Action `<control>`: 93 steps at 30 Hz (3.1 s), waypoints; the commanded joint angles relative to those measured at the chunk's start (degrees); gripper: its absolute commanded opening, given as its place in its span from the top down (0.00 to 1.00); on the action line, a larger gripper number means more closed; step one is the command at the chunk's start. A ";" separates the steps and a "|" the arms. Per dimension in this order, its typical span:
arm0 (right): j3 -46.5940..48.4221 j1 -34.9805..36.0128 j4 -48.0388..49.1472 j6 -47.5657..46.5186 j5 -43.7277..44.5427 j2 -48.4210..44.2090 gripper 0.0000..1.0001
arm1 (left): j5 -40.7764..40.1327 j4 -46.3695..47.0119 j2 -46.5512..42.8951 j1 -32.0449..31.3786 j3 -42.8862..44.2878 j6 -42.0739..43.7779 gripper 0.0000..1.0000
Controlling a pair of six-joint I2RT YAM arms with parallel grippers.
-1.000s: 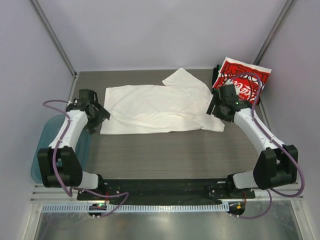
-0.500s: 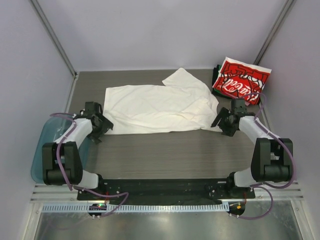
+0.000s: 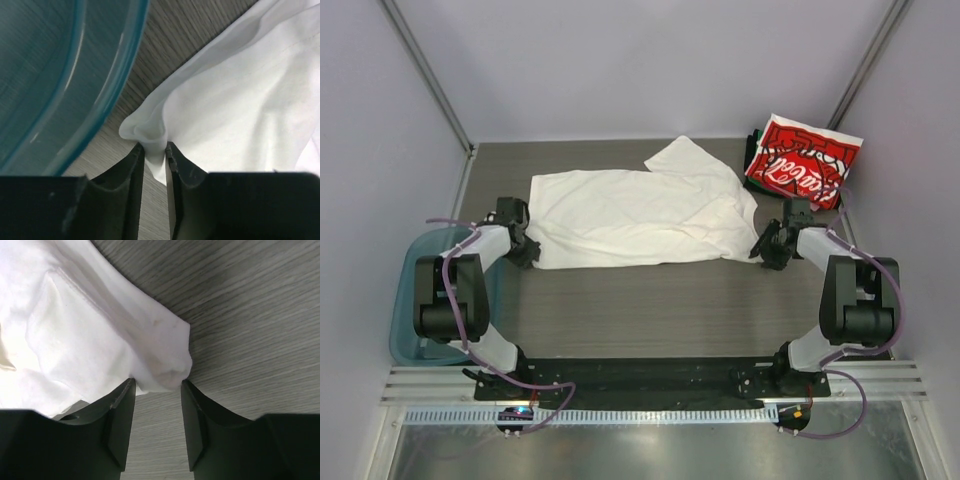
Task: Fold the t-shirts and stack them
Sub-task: Fold the tshirt
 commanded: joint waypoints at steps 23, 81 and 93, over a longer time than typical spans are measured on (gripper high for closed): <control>-7.27 -6.76 -8.11 6.42 14.86 -24.84 0.99 | 0.68 -7.03 -17.40 -3.32 -11.15 -3.87 1.00; -6.32 2.64 -9.69 4.05 -2.81 -37.43 0.00 | -1.59 -7.38 30.68 -3.67 49.75 17.31 1.00; 15.53 9.94 -4.68 -1.83 -1.84 -12.50 0.00 | -0.11 -8.96 26.09 -2.35 47.80 15.89 1.00</control>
